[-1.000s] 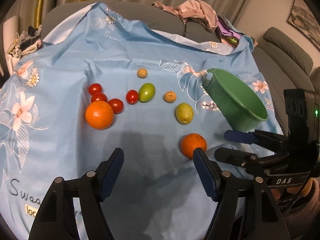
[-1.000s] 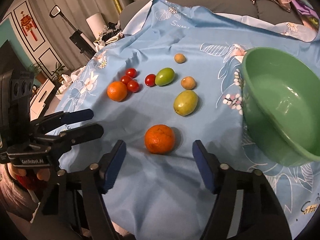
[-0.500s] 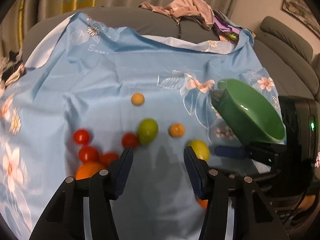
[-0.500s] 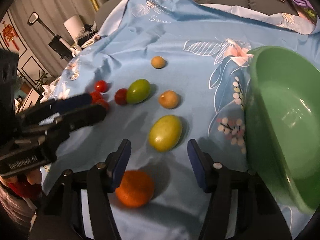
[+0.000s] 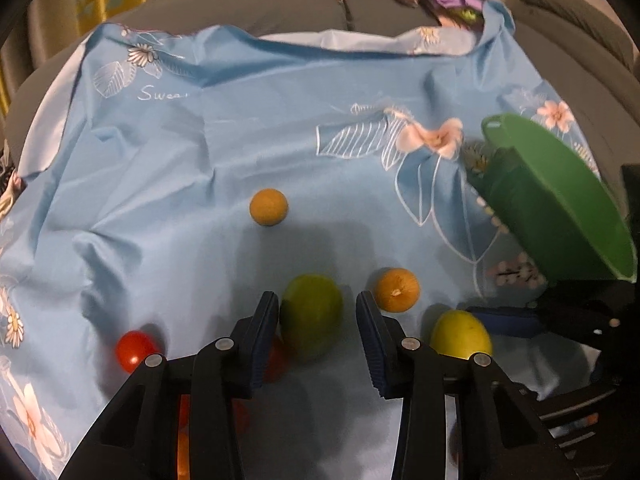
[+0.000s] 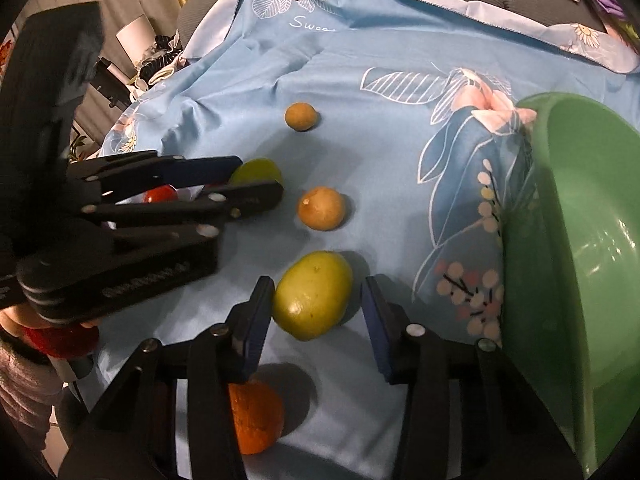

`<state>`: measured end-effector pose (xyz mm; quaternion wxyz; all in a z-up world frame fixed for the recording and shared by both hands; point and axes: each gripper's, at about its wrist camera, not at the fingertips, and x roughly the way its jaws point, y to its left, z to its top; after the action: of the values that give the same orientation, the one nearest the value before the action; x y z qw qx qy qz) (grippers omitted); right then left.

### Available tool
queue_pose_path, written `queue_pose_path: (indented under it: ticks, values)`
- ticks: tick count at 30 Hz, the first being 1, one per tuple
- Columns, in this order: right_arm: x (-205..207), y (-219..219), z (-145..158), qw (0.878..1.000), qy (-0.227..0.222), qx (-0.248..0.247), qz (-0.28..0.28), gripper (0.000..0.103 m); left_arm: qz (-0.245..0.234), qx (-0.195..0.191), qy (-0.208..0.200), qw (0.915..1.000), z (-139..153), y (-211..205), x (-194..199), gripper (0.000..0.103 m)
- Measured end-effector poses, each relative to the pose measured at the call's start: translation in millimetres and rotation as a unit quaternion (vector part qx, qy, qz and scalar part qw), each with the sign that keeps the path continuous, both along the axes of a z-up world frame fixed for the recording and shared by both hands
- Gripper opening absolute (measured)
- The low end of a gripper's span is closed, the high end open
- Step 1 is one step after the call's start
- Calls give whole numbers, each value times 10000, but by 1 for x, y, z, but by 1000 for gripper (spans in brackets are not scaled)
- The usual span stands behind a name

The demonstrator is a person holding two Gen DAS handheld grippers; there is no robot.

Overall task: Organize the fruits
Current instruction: 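Grasp the green tomato with the left tool while the right tool grasps the yellow-green fruit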

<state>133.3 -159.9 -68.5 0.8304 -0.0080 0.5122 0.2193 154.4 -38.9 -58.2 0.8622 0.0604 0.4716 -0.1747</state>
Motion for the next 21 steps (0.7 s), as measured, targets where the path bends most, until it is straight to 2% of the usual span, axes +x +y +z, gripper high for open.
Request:
queue_pose_path:
  ticks: [4,7,12,21]
  values:
    - [1,3,0,9999,-72,-64,54,44,10,69,185,9998,-6,0,4,34]
    - [-1,5,0,9997,-147,-161,123,39,94,85,323,9994,-9,2,8,33]
    - [-2,3,0,9996,-191,-113,166,39,245,-62,304,9992,-7,4,3,33]
    - [-30,-10,35,9980,-579,225,101,39,224,-487,-146,9985,37,9,-48,33]
